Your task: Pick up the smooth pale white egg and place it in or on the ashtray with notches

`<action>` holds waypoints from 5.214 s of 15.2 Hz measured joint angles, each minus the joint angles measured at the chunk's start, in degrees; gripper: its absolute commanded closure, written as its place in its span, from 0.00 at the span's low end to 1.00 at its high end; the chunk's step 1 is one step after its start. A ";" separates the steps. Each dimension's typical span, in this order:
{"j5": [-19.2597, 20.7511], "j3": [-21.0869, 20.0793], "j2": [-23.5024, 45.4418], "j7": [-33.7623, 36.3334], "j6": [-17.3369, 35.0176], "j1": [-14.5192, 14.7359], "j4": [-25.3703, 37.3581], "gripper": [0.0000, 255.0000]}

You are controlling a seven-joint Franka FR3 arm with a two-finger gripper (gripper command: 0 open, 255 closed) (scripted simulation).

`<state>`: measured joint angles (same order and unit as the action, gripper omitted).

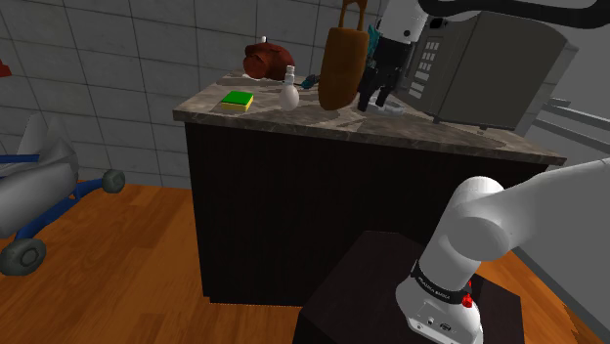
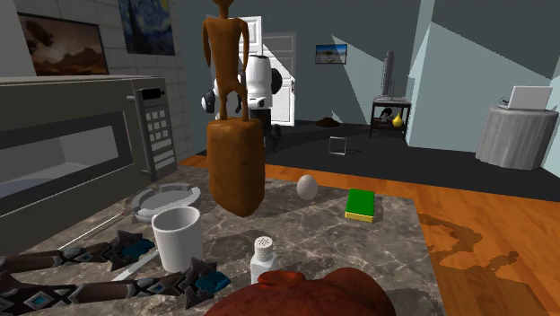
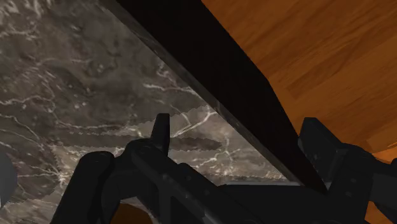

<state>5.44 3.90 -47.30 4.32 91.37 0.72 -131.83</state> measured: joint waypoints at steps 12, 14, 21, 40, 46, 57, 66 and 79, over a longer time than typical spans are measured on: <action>-3.39 -3.08 13.10 12.46 21.27 -1.51 2.70 0.00; -3.61 -3.37 16.49 14.52 24.87 -2.03 4.79 0.00; -3.51 -4.77 26.17 21.71 35.59 -3.64 10.64 0.00; -3.31 -4.85 29.77 22.38 41.38 -3.83 8.96 1.00; -3.32 -4.83 29.76 22.33 41.06 -3.83 9.24 1.00; -3.53 -4.80 30.07 21.99 32.84 -3.78 17.79 1.00; -3.81 -4.33 30.78 21.09 26.98 -3.93 24.36 1.00; -7.17 8.24 23.85 3.47 24.18 -7.75 20.37 1.00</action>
<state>-1.73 12.14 -23.45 7.79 115.55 -7.03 -111.46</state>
